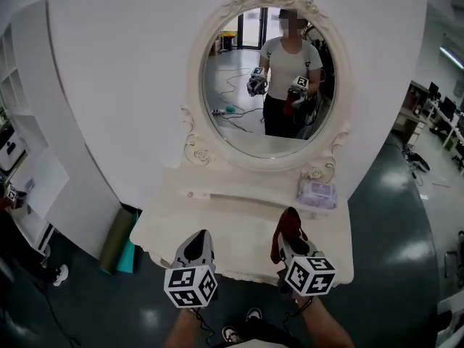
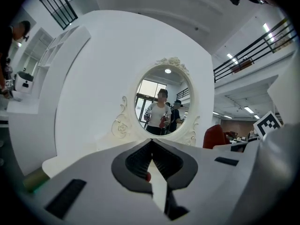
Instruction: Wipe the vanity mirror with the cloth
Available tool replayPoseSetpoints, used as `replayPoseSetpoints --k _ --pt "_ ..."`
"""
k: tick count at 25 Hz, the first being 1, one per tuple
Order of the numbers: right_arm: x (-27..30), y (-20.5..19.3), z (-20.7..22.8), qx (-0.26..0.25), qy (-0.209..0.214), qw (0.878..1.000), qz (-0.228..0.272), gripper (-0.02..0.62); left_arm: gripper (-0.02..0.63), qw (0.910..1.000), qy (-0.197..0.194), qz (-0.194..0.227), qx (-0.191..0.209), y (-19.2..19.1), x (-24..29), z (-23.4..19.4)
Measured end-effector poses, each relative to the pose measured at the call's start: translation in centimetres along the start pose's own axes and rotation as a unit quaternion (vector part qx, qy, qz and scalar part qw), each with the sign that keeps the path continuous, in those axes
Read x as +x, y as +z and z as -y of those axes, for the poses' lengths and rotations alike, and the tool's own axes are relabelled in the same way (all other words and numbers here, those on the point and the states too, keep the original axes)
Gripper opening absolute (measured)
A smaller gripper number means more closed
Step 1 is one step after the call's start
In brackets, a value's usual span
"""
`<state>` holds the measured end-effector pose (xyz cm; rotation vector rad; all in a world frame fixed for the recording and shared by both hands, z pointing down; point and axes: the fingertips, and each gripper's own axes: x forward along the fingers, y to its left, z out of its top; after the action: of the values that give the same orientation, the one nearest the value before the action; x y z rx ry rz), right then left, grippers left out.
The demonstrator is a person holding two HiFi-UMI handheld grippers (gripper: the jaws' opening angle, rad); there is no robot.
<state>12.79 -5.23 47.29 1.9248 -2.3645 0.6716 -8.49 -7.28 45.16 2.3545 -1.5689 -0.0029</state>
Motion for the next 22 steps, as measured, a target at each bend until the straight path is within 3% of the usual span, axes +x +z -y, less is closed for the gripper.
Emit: replayPoseSetpoints --k 7,16,22 --pt "4.6 2.4 3.7 0.013 -0.038 0.999 0.019 0.060 0.011 0.9993 -0.033 -0.016 0.008 0.0 6.2 0.2" --pt "11.2 8.4 6.6 0.014 -0.035 0.998 0.055 0.060 0.011 0.9980 -0.054 0.010 0.032 5.8 16.6 0.9" --pt "13.7 11.2 7.1 -0.018 -0.021 0.998 0.059 0.060 0.011 0.9980 -0.052 0.021 0.028 7.8 20.8 1.6"
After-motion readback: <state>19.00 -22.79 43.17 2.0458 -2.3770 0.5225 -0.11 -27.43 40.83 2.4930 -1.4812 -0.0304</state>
